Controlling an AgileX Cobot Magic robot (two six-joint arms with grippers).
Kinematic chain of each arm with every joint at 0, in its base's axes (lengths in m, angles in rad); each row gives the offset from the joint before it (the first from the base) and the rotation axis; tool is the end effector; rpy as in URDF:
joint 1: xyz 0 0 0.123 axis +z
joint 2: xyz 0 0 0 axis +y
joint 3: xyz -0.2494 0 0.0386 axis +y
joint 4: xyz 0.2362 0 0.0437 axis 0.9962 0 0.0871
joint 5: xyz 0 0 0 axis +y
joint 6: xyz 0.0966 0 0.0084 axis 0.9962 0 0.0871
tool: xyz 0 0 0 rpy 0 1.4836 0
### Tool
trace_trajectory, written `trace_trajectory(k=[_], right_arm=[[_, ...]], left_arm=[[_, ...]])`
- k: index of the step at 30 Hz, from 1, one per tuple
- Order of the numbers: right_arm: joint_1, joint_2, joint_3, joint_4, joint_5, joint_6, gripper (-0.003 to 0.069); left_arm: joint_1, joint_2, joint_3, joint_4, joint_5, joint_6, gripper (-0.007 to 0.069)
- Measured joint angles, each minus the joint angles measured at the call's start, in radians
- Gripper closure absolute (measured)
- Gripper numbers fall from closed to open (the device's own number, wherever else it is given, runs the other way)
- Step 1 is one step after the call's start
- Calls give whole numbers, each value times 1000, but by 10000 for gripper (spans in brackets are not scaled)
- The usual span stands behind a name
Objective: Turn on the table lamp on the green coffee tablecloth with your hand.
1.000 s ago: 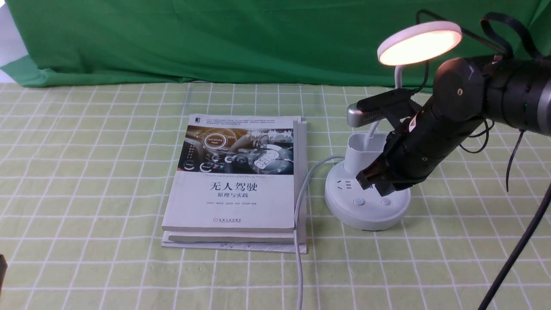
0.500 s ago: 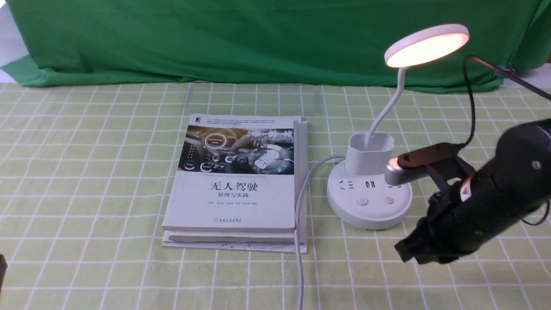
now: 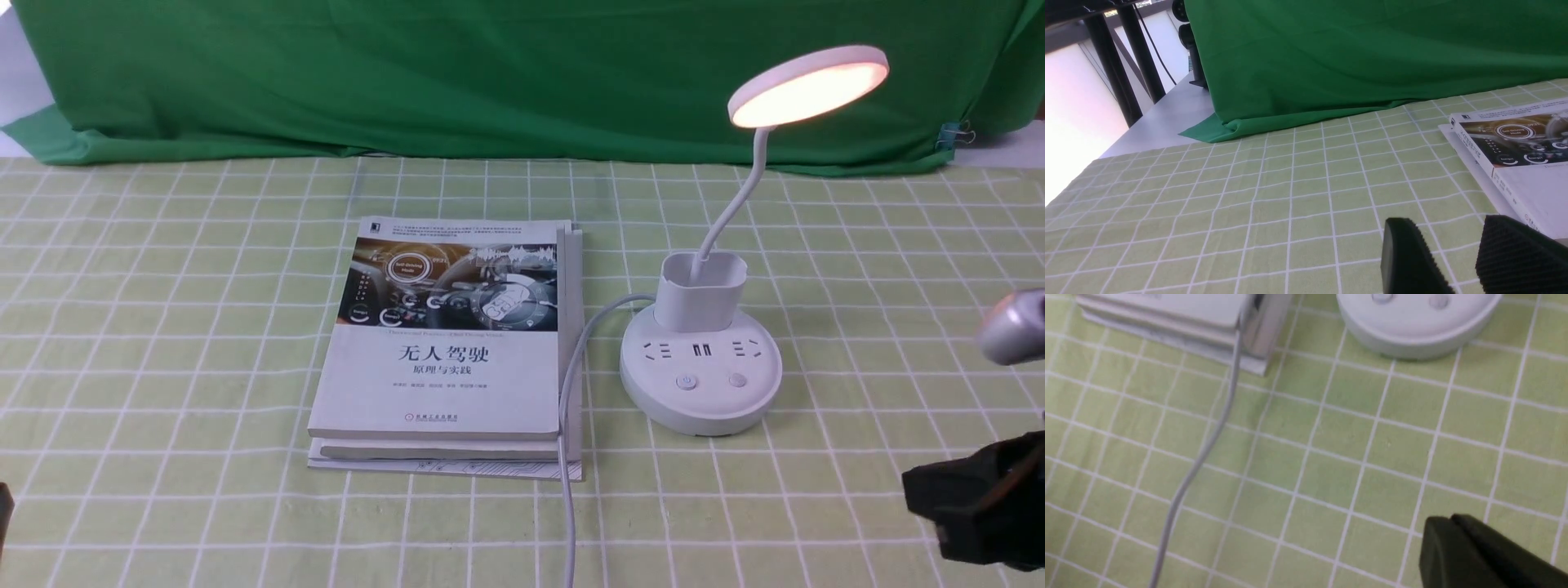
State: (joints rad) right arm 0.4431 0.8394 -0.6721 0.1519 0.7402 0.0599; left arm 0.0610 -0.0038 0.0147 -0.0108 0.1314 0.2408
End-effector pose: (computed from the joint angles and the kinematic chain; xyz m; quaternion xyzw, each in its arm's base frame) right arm 0.1480 0.0812 0.2680 -0.1439 0.9171 0.1569 0.3370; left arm 0.0838 0.0050 0.1964 0.0618 0.7237 0.0992 0.6802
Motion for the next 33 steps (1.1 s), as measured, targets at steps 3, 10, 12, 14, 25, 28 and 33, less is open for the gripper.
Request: trace_trajectory(k=[3,10,12,14,25,28,33], right_arm=[[0,-87,4,-18,-24,-1,631],[-80,-339,192,-53,-294,-190,631],[-129,-401,251,-50,-331,-218,631],[-237,-545,384,-48,-409,-243,631],[-380,-829,657,-45,-494,-304,631],[-389,-838,678,-46,-516,-287,631],[-401,-838,679,-48,-495,-264,631]], left_arm=[[0,0,0,0,0,0,384],[0,0,0,0,0,0,384],[0,0,0,0,0,0,384],[0,0,0,0,0,0,384],[0,0,0,0,0,0,384],[0,0,0,0,0,0,384],[0,0,0,0,0,0,384]])
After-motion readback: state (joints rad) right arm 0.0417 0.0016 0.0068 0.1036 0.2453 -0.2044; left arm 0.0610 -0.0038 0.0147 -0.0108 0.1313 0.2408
